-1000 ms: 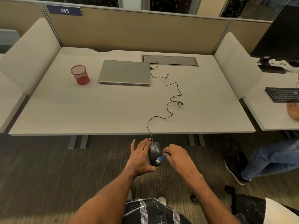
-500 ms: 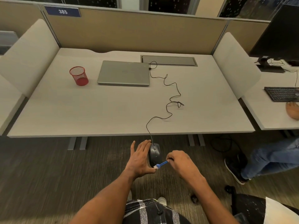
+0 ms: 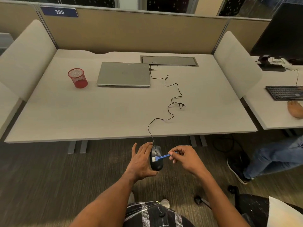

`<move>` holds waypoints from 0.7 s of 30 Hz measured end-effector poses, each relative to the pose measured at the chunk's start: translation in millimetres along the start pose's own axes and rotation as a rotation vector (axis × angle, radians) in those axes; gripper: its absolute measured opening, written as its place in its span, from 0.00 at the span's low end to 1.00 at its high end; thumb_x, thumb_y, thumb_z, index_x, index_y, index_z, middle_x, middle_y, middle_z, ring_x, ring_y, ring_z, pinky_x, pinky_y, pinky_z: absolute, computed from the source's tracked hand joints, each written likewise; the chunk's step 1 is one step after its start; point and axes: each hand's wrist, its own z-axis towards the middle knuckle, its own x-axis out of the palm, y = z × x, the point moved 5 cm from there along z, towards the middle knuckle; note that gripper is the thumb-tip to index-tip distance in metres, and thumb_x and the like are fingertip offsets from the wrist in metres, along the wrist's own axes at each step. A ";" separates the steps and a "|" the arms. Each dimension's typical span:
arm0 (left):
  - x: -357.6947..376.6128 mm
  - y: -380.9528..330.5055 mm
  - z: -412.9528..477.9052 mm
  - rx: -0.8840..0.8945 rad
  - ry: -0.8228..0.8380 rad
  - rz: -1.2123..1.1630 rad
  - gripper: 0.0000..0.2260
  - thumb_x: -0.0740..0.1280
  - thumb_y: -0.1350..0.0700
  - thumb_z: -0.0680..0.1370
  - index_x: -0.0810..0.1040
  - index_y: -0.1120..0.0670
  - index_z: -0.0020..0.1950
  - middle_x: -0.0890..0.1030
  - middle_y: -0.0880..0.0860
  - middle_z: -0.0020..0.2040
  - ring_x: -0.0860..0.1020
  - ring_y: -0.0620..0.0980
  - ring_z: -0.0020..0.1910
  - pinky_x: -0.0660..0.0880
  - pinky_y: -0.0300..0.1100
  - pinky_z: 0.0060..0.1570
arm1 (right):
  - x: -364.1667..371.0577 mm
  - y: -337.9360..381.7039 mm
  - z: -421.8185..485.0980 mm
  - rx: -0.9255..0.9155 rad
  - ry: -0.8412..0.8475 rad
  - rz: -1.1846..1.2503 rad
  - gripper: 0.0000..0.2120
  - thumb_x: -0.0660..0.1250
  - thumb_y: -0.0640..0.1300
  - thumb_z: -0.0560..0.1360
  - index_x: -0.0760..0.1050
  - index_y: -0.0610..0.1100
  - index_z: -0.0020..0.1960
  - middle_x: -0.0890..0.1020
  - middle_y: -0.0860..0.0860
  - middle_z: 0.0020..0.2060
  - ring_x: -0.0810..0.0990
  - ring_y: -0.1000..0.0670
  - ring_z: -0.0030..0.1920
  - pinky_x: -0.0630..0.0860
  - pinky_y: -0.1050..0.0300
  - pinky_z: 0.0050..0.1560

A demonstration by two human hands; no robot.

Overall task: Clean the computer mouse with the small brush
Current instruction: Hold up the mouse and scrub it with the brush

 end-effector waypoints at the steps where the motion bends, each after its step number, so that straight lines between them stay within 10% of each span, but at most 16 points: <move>1: -0.7 0.1 0.7 0.004 -0.003 0.002 0.56 0.67 0.24 0.68 0.48 0.50 0.85 0.53 0.50 0.85 0.48 0.49 0.85 0.31 0.63 0.80 | 2.0 -1.6 1.6 0.015 -0.008 -0.007 0.04 0.72 0.44 0.79 0.84 0.52 0.49 0.87 0.54 0.39 0.85 0.57 0.39 0.79 0.65 0.41; 6: -5.3 2.9 2.3 0.016 -0.015 -0.022 0.56 0.69 0.25 0.67 0.49 0.49 0.85 0.54 0.49 0.85 0.49 0.49 0.85 0.31 0.64 0.80 | -0.6 5.2 4.3 0.011 -0.311 -0.302 0.03 0.71 0.44 0.80 0.82 0.52 0.52 0.80 0.59 0.42 0.79 0.61 0.40 0.70 0.73 0.37; 21: -19.0 19.5 12.3 0.108 -0.018 -0.019 0.55 0.70 0.27 0.66 0.49 0.48 0.84 0.56 0.49 0.85 0.51 0.49 0.85 0.35 0.65 0.81 | 17.4 40.5 28.6 0.016 -0.262 -0.225 0.02 0.71 0.44 0.80 0.83 0.49 0.51 0.84 0.55 0.42 0.82 0.58 0.39 0.80 0.65 0.45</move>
